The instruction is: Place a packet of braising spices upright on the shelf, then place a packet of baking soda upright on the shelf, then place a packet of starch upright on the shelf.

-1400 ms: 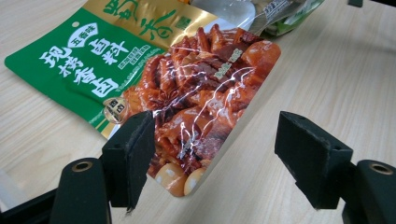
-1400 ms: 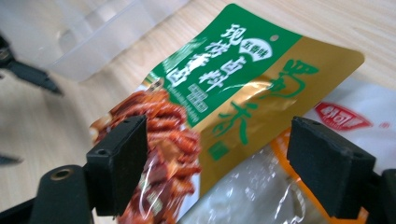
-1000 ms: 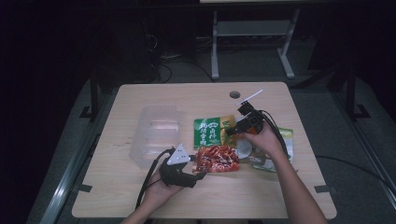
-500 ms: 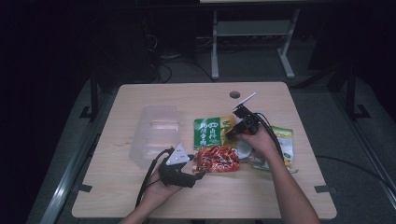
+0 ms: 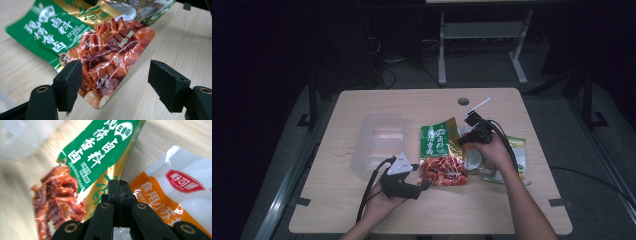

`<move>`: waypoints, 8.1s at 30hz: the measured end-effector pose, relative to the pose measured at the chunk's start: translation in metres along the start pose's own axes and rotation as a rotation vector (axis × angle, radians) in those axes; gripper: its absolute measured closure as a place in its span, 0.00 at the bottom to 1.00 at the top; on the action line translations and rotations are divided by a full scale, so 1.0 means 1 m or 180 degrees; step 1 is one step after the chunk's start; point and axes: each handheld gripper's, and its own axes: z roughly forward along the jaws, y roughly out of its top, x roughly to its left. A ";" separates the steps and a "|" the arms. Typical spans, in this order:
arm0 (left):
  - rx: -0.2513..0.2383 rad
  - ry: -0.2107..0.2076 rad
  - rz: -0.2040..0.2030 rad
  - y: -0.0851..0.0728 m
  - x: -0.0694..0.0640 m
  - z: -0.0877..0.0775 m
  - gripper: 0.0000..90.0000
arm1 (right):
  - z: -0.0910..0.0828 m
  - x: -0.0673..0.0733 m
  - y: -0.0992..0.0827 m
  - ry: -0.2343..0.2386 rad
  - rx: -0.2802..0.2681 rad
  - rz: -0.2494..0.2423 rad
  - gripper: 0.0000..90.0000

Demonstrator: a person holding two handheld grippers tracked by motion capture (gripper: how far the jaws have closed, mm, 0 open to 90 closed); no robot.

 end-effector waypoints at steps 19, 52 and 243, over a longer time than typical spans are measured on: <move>-0.0118 0.0161 -0.0347 0.020 0.010 0.021 0.24 | -0.081 0.049 -0.047 0.0081 -0.0983 -0.0730 1.00; -0.0115 -0.0178 -0.0488 0.037 0.025 0.032 0.93 | -0.076 0.043 -0.077 0.0295 -0.1104 -0.0737 0.96; -0.0021 -0.0046 0.0105 -0.011 -0.008 -0.026 0.39 | 0.061 0.098 0.140 0.0187 -0.1132 -0.0678 0.67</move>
